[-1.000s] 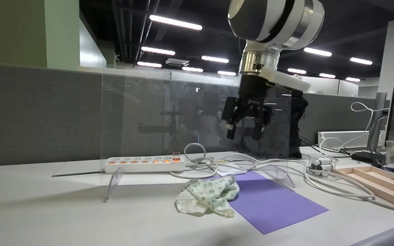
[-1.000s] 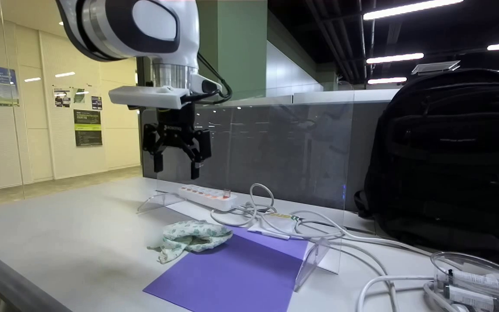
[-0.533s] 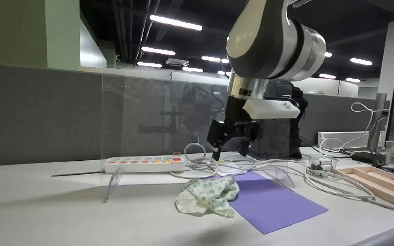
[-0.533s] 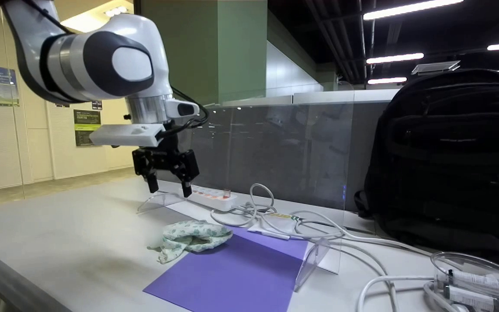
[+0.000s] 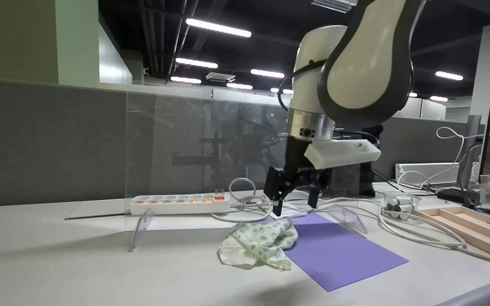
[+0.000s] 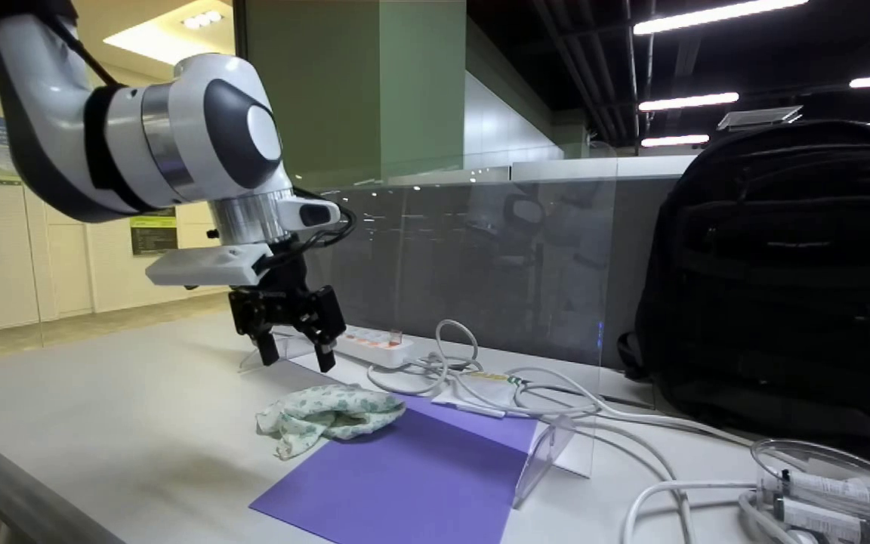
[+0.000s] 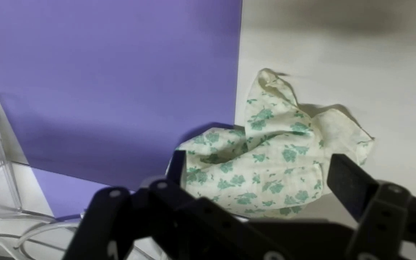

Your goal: Place the white cloth on top of the glass board

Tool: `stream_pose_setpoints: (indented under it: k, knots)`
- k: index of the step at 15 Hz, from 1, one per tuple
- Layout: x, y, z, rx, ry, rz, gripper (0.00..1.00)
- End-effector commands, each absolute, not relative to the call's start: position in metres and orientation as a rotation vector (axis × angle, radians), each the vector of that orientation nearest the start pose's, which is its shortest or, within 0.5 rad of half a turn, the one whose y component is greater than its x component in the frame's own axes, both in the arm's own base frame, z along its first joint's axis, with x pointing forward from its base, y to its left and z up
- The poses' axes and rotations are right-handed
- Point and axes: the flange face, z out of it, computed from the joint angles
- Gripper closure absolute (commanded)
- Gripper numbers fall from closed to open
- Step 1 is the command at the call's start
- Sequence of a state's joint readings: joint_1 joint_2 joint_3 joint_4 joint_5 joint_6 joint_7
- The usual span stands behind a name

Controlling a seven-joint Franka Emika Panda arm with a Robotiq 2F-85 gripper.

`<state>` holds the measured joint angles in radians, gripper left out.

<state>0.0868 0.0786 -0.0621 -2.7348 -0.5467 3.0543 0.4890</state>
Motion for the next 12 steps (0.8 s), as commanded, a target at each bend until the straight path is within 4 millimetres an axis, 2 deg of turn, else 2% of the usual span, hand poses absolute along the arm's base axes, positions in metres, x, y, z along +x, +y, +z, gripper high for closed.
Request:
stream_pose_setpoints:
  k: [1, 7, 12]
  knots:
    - [0.41, 0.063, 0.207, -3.173, -0.049, -0.395, 0.0]
    - [0.415, 0.086, 0.168, -3.154, 0.073, -0.317, 0.0]
    - [0.431, 0.084, 0.14, -3.156, 0.121, -0.308, 0.0]
